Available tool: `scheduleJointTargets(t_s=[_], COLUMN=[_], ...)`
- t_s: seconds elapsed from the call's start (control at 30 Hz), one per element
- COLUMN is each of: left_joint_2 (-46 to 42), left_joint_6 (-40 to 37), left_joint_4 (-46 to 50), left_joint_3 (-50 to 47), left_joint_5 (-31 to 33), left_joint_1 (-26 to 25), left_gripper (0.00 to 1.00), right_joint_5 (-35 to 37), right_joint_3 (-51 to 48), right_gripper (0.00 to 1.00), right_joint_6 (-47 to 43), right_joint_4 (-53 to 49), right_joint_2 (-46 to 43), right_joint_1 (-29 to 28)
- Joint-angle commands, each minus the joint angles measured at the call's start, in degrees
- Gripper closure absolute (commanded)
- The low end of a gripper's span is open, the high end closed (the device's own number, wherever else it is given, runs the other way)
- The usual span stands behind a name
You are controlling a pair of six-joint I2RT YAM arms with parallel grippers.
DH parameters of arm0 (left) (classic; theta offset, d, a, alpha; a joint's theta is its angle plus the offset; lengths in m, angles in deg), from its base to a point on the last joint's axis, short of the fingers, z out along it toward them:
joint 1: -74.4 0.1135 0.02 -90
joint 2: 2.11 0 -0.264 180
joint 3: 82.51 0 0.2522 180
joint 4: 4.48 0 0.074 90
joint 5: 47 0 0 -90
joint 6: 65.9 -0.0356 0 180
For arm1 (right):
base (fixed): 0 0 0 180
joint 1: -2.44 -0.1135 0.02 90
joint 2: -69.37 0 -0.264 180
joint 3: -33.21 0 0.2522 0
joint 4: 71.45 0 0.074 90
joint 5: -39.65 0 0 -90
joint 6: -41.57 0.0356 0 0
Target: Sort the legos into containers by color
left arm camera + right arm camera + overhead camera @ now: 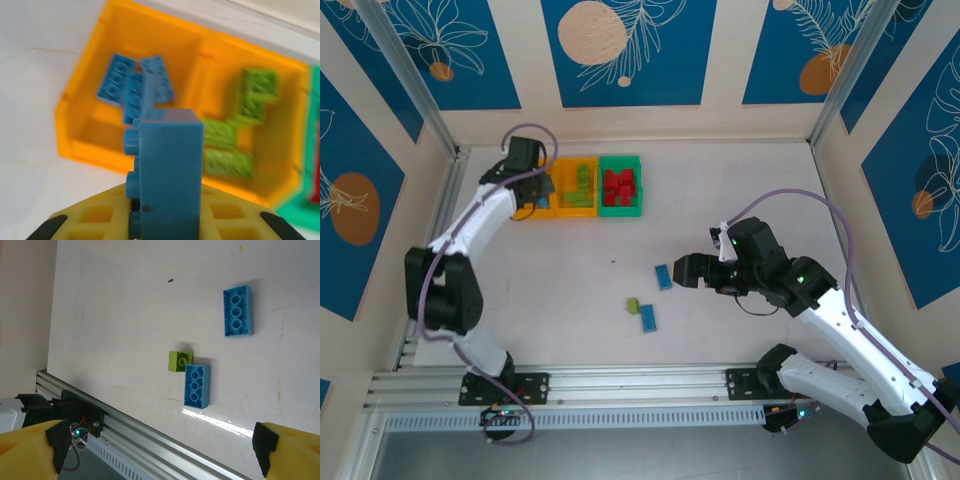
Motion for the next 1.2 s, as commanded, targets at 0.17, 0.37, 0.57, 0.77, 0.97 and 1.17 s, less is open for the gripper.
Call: scheduleJointTargets(t_s=[0.17, 0.37, 0.57, 0.77, 0.97, 1.17], left_joint_2=[18.99, 14.64, -3.36, -16.81, -16.3, -6.01], left_joint_6=[-5.41, -5.33, 3.09, 10.13, 21.43, 24.29], left_joint_4=[4.91, 5.3, 3.58, 2.93, 1.13, 0.56], left_joint_3=[21.66, 21.01, 4.74, -8.93, -15.07, -11.64], left_joint_5=[-5.64, -7.25, -13.06, -11.66, -5.96, -4.05], left_joint_1=[4.55, 4.57, 0.82, -15.27, -34.82, -43.12], left_gripper=[0.56, 0.47, 0.5, 0.52, 0.52, 0.3], right_joint_5=[0.57, 2.28, 6.64, 10.14, 10.05, 9.46], right_joint_3=[-2.28, -3.35, -3.81, -4.29, -5.38, -6.01], right_gripper=[0.04, 0.04, 0.04, 0.04, 0.04, 0.04], right_joint_6=[2.43, 3.27, 4.45, 6.0, 7.53, 8.18], right_joint_4=[-2.11, -3.0, -2.64, -3.84, -4.07, -4.61], right_joint_2=[-4.17, -6.01, -5.35, -5.29, -5.44, -6.21], right_joint_1=[-0.6, -0.73, -0.56, 0.23, 0.57, 0.63])
